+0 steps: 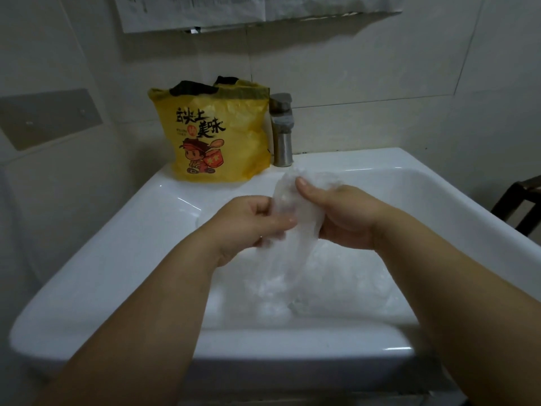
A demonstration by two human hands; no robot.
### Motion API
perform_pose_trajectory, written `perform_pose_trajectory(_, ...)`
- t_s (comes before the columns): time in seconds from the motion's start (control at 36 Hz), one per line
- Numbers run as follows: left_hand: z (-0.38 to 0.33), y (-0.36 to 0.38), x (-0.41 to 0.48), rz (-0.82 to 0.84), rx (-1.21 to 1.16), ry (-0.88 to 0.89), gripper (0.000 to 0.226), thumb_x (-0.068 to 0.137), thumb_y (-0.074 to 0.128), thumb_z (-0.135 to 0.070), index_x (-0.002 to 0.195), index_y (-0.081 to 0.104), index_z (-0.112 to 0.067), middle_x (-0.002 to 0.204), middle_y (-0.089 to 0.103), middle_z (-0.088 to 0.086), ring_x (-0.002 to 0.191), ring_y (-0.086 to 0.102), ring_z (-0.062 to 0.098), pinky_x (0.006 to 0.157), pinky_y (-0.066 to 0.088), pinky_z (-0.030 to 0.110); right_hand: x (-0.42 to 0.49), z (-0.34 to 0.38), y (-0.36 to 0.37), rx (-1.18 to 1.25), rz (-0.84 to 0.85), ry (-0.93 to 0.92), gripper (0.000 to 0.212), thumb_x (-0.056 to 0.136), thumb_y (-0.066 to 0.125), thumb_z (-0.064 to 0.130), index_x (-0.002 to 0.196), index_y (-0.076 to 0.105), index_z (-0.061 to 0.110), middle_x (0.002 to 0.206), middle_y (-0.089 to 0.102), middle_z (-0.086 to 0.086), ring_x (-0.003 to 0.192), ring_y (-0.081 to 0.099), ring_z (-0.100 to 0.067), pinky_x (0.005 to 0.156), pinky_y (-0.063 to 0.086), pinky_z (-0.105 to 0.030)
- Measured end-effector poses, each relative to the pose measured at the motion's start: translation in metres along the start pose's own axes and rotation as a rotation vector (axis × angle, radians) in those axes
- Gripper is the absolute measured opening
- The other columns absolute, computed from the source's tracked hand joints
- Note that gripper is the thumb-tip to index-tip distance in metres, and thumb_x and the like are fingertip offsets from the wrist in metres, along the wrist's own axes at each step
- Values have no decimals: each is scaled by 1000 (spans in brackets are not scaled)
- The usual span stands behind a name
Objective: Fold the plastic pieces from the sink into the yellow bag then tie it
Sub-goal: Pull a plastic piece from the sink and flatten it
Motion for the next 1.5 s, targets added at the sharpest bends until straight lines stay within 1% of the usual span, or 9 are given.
perform_pose_trajectory(0.17,5,-12,6,-146,-352,-25,3,85,68,-7,89,69,-8,78,69,6,67,65,17,65,55,27,0,8,-17,76,-229,-111,36,89,62,3,124,56,0,111,68,-15,96,70,-30,82,58,-40)
perform_pose_trajectory(0.36,3,3,2,189,-478,-115,54,80,68,-25,129,58,-5,125,64,14,116,62,29,103,47,45,-3,12,-16,22,-260,-166,41,87,66,6,127,56,6,114,67,-12,99,69,-28,85,57,-43)
perform_pose_trajectory(0.64,20,-6,9,45,-510,-281,29,92,57,-10,118,63,-2,98,72,14,79,71,22,61,58,29,-3,9,1,-1,-137,-106,70,95,49,2,151,19,32,131,52,-6,99,64,-24,74,58,-32)
perform_pose_trajectory(0.72,28,-16,12,-82,-618,-350,22,94,57,-15,113,65,-7,82,73,10,64,71,19,50,57,27,-7,14,5,-422,-142,-197,82,88,50,-6,147,22,45,153,28,0,129,42,-22,79,53,-25)
perform_pose_trajectory(0.83,36,-20,12,-109,-698,-414,31,95,56,-16,124,62,-6,101,70,14,77,70,24,53,58,31,-13,14,27,-925,-63,-392,84,80,75,15,134,27,56,160,3,12,145,15,-12,101,38,-17)
perform_pose_trajectory(0.94,34,-19,10,-98,-701,-420,22,96,53,-12,113,63,-3,79,71,13,58,69,22,43,53,26,-17,18,42,-1061,-98,-535,40,81,74,19,118,65,32,147,43,2,139,31,-23,114,26,-41)
perform_pose_trajectory(1.0,32,-18,9,-99,-701,-405,15,96,53,-11,107,61,-4,69,70,12,51,68,20,41,52,25,-18,19,45,-1016,-99,-564,25,84,70,14,108,72,20,114,65,6,113,56,-18,100,42,-32)
perform_pose_trajectory(1.08,28,-21,15,-128,-685,-304,7,92,57,-2,94,64,-4,68,69,5,52,67,10,47,53,19,-19,20,42,-867,-87,-490,12,92,62,20,99,71,19,86,64,15,80,59,-1,71,44,-9)
perform_pose_trajectory(1.5,6,-10,19,-32,-594,-9,37,91,50,3,127,59,-1,125,63,20,114,62,27,97,49,34,-7,14,17,-571,-263,-182,47,97,43,49,104,69,11,103,68,-6,95,62,-18,75,46,-23)
Point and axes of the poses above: each hand's wrist, its own x-axis towards the middle knuckle, its own y-axis out of the palm, z = x × y, the point moved 6 cm from there along x, towards the middle knuckle
